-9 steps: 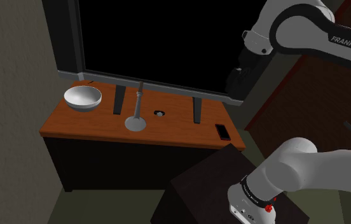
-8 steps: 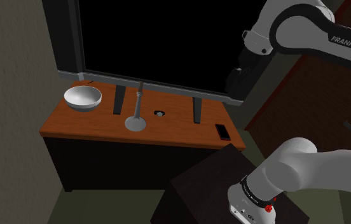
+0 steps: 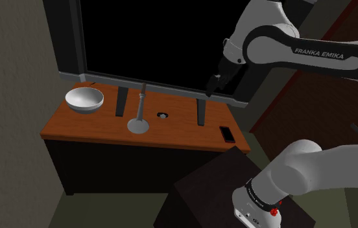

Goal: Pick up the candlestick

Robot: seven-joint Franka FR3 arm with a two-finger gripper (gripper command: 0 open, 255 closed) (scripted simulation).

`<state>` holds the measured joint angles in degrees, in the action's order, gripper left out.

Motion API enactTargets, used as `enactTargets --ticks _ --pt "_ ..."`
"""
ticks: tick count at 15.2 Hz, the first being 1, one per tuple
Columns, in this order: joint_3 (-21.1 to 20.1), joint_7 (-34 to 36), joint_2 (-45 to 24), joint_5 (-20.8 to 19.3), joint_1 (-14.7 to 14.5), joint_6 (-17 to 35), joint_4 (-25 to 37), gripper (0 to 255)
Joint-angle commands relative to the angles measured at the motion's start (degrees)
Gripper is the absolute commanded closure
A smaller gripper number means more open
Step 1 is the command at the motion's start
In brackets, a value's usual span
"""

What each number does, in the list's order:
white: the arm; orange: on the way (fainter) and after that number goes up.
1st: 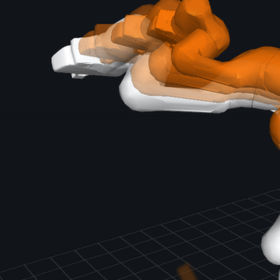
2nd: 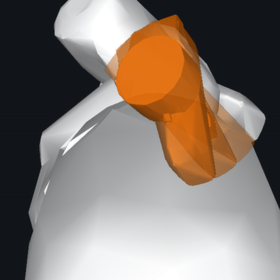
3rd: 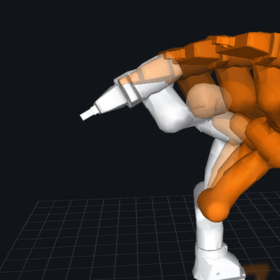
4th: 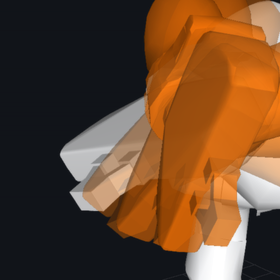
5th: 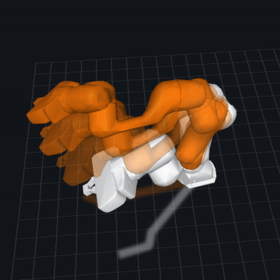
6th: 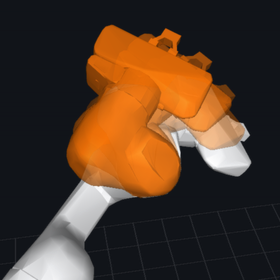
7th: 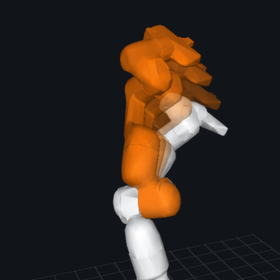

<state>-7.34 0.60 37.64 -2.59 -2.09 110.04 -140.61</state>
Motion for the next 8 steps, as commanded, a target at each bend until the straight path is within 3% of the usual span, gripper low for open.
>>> enactTargets --ticks 1,8 --pt "-1.14 1.29 -3.22 0.16 -0.2 4.32 0.0 0" --pt "-5.14 6.17 -16.31 -1.36 0.04 17.55 3.08 0"
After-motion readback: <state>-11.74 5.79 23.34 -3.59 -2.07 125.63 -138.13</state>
